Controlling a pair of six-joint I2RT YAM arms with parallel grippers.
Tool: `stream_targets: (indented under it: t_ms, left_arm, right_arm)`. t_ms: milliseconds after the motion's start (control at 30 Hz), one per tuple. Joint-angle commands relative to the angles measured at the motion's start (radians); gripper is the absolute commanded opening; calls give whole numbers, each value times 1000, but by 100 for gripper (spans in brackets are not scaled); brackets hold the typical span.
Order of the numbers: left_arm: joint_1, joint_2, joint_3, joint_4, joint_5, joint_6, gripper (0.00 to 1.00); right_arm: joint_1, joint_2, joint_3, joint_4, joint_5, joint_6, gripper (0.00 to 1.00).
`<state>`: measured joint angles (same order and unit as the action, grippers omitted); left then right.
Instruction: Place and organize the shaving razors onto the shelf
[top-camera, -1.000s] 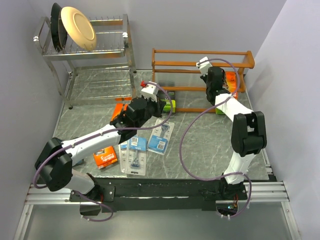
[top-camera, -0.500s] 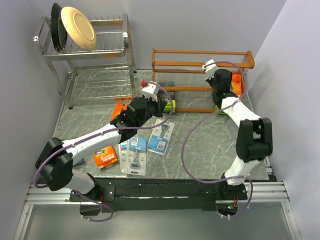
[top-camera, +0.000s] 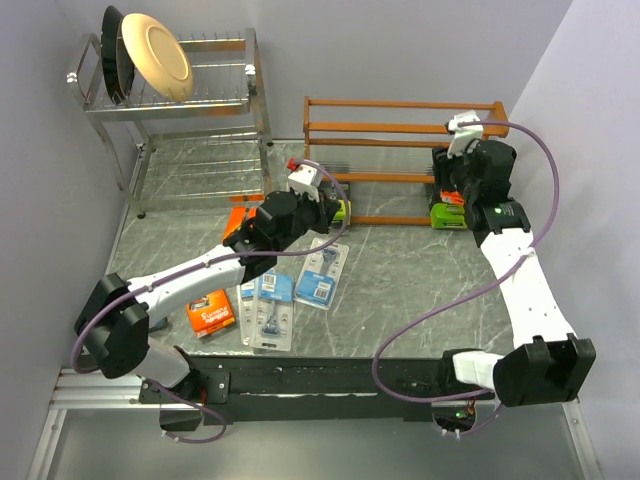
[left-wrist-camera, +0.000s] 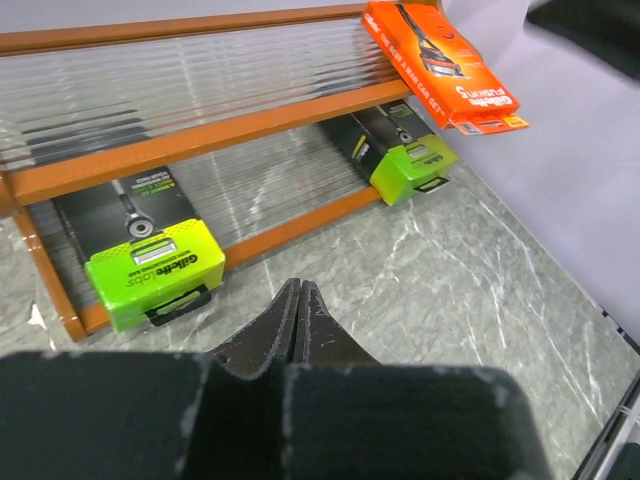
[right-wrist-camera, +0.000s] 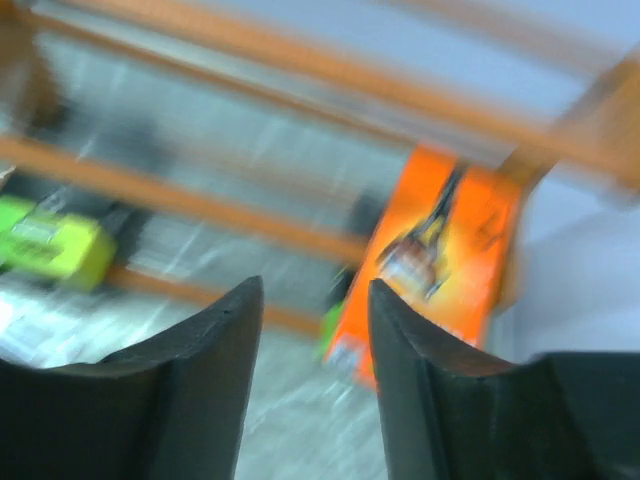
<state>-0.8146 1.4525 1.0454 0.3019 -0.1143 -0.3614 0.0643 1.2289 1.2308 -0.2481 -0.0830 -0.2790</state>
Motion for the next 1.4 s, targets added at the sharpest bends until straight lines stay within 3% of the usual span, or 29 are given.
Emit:
stream_targets:
  t_ms: [0, 100, 500, 933, 1367]
  left_arm:
    - [2, 11, 59, 26, 35, -1, 1]
    - [2, 17, 58, 36, 28, 12, 1]
    - [2, 19, 33, 36, 19, 16, 1]
    - [2, 45, 47, 43, 11, 21, 2]
    - [2, 57, 51, 45, 15, 9, 2]
  right_arm:
    - [-30, -6, 9, -259, -87, 181, 35]
    - [-47, -11, -24, -281, -43, 198, 0]
    - [-139, 214, 76, -402, 57, 123, 0]
    - [-202, 409, 228, -364, 137, 100, 0]
    - [-218, 452, 269, -324, 123, 93, 0]
